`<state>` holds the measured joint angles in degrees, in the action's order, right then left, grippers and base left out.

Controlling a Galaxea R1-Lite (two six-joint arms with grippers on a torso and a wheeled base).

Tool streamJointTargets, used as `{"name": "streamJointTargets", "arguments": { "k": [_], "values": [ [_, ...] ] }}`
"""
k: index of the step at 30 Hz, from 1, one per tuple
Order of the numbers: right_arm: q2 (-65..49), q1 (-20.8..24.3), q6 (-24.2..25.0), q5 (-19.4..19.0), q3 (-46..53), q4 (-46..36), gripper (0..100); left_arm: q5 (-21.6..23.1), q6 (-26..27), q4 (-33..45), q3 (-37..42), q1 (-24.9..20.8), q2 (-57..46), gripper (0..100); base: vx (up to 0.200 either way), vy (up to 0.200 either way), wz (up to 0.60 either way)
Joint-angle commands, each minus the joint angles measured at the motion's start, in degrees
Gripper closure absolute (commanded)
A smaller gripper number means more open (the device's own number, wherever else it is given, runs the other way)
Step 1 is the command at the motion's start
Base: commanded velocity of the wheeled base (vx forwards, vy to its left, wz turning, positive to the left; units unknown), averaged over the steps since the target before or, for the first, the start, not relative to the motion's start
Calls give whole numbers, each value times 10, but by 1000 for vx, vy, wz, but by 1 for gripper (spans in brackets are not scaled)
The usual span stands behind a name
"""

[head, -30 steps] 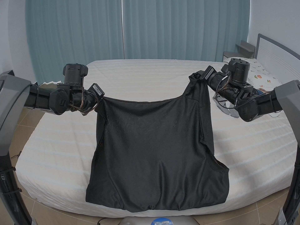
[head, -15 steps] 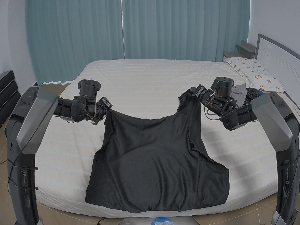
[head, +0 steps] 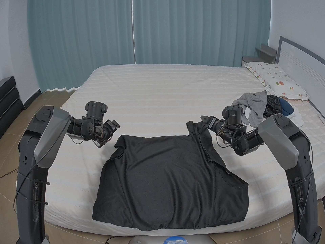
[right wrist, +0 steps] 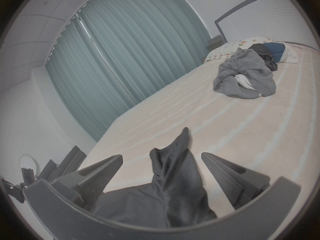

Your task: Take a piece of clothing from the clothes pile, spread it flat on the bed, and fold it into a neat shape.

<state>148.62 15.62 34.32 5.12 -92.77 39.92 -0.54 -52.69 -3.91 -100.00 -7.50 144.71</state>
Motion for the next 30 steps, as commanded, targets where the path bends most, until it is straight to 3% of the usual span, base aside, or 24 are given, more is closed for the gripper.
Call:
{"name": "streamJointTargets", "arguments": {
  "k": [1,2,3,6,12,19,26,27,30],
  "values": [
    [-54,-5,-10,-15,73,-5,0,12,-18,9,40,15,-40,0,0,0,0],
    [-74,-4,-29,-36,111,-13,0,30,-22,5,84,18,-69,0,0,0,0],
    [-76,-4,-30,-37,114,-13,0,32,-22,5,87,18,-71,0,0,0,0],
    [-91,1,-58,-59,160,-27,0,76,-23,-9,191,20,-131,0,0,0,0],
    [-82,16,-95,-61,158,-51,0,85,-42,-83,321,14,-174,0,0,0,0],
    [-64,25,-131,-60,154,-72,0,88,-57,-208,417,13,-188,0,0,0,0],
    [-52,27,-138,-56,160,-75,0,93,-57,-227,442,13,-201,0,0,0,0],
    [-52,27,-138,-56,160,-75,100,93,-57,-227,442,13,-201,0,0,0,0],
    [-47,27,-159,-56,163,-81,100,105,-57,-227,443,14,-199,0,0,0,0]
  ]
}}
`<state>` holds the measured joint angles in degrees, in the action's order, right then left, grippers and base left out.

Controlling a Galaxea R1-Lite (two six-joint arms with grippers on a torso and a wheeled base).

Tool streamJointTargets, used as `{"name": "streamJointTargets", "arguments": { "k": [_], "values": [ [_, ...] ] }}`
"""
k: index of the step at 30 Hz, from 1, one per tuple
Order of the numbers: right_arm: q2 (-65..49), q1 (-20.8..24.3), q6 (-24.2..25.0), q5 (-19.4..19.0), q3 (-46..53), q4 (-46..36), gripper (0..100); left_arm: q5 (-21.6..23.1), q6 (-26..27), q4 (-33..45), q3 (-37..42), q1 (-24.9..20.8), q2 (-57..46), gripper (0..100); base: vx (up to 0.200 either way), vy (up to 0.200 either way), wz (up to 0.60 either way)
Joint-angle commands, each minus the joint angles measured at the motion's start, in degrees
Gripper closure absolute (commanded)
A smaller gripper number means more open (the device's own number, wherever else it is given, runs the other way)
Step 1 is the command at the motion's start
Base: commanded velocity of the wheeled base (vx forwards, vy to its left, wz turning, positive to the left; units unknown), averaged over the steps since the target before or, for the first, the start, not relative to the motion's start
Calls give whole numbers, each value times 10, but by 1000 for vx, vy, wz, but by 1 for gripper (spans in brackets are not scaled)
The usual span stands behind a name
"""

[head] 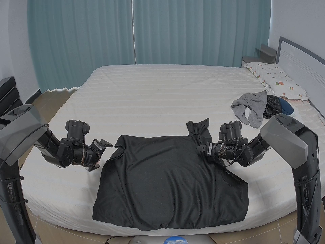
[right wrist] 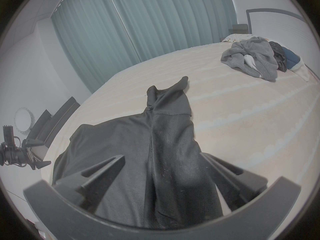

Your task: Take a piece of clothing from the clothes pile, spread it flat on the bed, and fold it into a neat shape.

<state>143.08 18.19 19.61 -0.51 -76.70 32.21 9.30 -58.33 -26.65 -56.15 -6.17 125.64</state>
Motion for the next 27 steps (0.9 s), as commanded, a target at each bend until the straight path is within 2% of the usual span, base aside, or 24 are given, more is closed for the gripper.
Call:
{"name": "streamJointTargets", "arguments": {
  "k": [1,13,19,21,22,27],
  "values": [
    [9,1,-13,2,2,-4,100,7,0,0,4,1,-8,0,0,0,0],
    [-18,-16,-14,10,2,-2,100,15,-1,0,5,7,-4,0,0,0,0],
    [-31,-55,-13,8,-7,3,100,15,0,0,6,7,-1,0,0,0,0],
    [-31,-55,-13,8,-7,3,100,15,0,0,6,7,-1,0,0,0,0],
    [-29,-79,-12,8,-19,4,100,15,-1,1,6,7,-1,0,0,0,0],
    [-19,-110,-9,7,-39,11,100,15,-1,2,6,7,-1,0,0,0,0]
  ]
}}
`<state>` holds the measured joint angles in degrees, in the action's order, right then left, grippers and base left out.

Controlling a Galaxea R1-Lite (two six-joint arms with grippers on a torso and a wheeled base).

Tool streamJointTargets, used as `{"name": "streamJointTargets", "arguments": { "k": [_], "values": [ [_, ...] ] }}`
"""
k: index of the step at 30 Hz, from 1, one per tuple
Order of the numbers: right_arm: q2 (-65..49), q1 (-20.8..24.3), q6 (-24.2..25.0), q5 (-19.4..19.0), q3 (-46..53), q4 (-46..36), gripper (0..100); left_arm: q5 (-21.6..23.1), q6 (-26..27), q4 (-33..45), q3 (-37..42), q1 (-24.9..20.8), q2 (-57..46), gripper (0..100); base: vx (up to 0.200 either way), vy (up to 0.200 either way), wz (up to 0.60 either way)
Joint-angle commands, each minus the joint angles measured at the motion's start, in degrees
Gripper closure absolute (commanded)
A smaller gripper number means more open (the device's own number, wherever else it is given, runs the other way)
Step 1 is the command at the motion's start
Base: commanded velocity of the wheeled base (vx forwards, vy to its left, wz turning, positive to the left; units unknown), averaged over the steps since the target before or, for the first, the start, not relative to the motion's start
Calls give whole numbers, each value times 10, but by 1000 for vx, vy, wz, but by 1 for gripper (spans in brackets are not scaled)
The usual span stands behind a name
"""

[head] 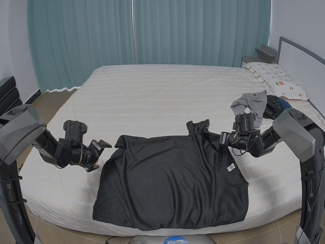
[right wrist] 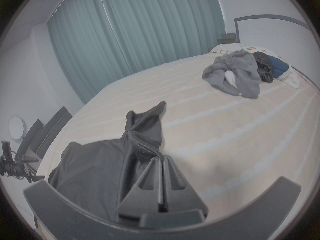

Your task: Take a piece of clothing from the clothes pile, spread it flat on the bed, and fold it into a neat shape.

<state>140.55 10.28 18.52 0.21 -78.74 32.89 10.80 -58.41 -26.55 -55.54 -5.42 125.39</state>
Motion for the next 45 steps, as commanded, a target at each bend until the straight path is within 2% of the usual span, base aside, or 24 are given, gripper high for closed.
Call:
{"name": "streamJointTargets", "arguments": {
  "k": [1,8,9,13,19,25,27,36,41,44,45],
  "values": [
    [16,-40,3,0,-24,8,100,0,0,1,0,0,1,0,0,0,0],
    [52,-61,3,9,-55,29,100,0,0,-2,9,0,-1,0,0,0,0],
    [64,-62,6,13,-68,30,0,0,0,-2,10,0,-1,0,0,0,0],
    [69,-61,39,13,-75,42,0,0,0,-2,10,0,-1,0,0,0,0],
    [42,-63,49,4,-45,43,0,0,0,-2,10,0,-1,0,0,0,0],
    [-19,-68,66,-52,57,45,0,0,0,-2,15,0,-7,0,0,0,0],
    [-29,-68,68,-58,75,45,0,0,1,-3,18,0,-9,0,0,0,0],
    [-96,-63,179,-100,163,46,0,1,0,-33,-2,0,-6,0,0,0,0],
    [-97,-72,237,-105,189,51,0,-7,8,-32,-88,-6,52,0,0,0,0],
    [-97,-74,256,-106,206,74,0,-11,15,-31,-121,-7,73,0,0,0,0],
    [-92,-74,284,-103,220,104,0,-10,16,-29,-154,-7,94,0,0,0,0]
  ]
}}
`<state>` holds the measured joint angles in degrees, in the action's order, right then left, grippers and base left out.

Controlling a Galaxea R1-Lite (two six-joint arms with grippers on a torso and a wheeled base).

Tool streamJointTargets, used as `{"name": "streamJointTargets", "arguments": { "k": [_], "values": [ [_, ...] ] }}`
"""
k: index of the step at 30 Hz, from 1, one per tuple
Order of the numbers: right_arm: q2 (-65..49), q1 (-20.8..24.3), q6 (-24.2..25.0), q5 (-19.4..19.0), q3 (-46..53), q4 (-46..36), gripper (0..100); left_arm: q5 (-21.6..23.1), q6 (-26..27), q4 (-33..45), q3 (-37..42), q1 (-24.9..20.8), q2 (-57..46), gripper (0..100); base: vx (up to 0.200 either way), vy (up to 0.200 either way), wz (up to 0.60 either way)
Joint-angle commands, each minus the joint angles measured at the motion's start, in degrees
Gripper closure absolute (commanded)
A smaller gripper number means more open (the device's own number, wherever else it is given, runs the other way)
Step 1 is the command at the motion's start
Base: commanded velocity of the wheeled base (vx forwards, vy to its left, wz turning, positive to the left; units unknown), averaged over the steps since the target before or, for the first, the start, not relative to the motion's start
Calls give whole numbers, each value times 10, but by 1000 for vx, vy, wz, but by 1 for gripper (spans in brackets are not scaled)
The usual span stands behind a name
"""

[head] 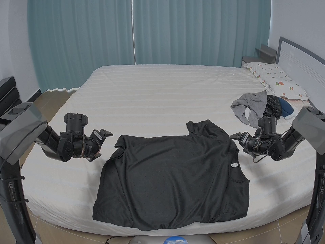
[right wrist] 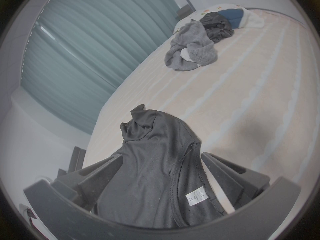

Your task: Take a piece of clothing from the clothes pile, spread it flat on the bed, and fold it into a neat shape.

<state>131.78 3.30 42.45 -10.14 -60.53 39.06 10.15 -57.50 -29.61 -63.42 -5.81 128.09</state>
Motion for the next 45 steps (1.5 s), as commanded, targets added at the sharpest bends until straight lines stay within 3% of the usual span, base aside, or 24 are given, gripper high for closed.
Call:
{"name": "streamJointTargets", "arguments": {
  "k": [1,6,25,26,33,38,41,45],
  "values": [
    [-4,-2,61,2,45,57,0,-5,7,3,-90,-3,78,0,0,0,0],
    [-5,5,134,2,99,124,0,-9,11,47,-165,-13,131,0,0,0,0],
    [8,15,138,2,107,153,0,-70,56,71,-286,-43,222,0,0,0,0],
    [8,17,138,3,108,153,0,-73,56,71,-291,-43,225,100,0,0,0],
    [9,19,134,4,105,153,0,-112,51,66,-319,-30,235,100,0,0,0],
    [23,21,125,5,81,147,0,-116,31,62,-342,-8,231,100,0,0,0],
    [28,19,90,5,58,142,0,-117,-14,61,-365,12,215,100,0,0,0],
    [35,20,43,6,27,116,0,-118,-27,53,-381,26,205,100,0,0,0]
  ]
}}
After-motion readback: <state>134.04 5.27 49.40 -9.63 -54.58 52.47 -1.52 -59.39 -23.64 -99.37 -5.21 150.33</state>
